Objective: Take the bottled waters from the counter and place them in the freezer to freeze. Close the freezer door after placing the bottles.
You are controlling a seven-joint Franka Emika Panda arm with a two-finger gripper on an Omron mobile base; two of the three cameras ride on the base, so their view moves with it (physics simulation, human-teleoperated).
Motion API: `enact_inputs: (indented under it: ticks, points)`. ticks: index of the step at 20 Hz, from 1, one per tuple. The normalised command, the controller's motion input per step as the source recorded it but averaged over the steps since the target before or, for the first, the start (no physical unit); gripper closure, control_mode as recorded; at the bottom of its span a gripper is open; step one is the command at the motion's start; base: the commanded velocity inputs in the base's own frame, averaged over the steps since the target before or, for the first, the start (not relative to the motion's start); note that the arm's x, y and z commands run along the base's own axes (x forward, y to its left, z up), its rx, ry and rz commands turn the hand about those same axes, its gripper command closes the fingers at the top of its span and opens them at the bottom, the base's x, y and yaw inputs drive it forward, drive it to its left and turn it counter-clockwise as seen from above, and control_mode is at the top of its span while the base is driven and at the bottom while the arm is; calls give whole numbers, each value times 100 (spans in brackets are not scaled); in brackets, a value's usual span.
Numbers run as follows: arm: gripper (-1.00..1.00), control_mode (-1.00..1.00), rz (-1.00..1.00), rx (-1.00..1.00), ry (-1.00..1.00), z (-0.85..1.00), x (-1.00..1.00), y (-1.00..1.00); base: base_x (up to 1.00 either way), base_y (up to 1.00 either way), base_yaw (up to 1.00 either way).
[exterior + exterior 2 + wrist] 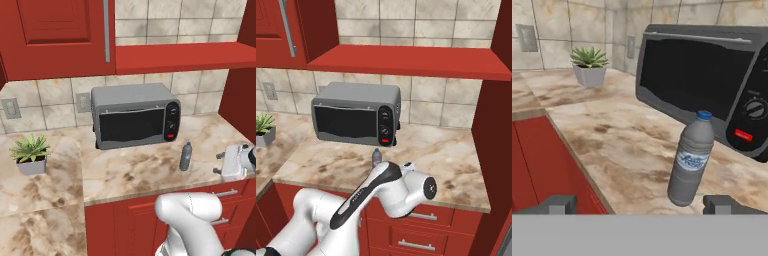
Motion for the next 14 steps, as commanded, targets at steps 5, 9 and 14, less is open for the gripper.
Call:
enact_inputs:
  ticks: [5, 9, 14]
  points:
    - [-100, -100, 7, 0, 1, -1, 34, 0, 0, 0, 0]
    - [-100, -100, 0, 0, 0, 0, 49, 0, 0, 0, 0]
    - [-100, -100, 0, 0, 0, 0, 32, 1, 0, 0, 0]
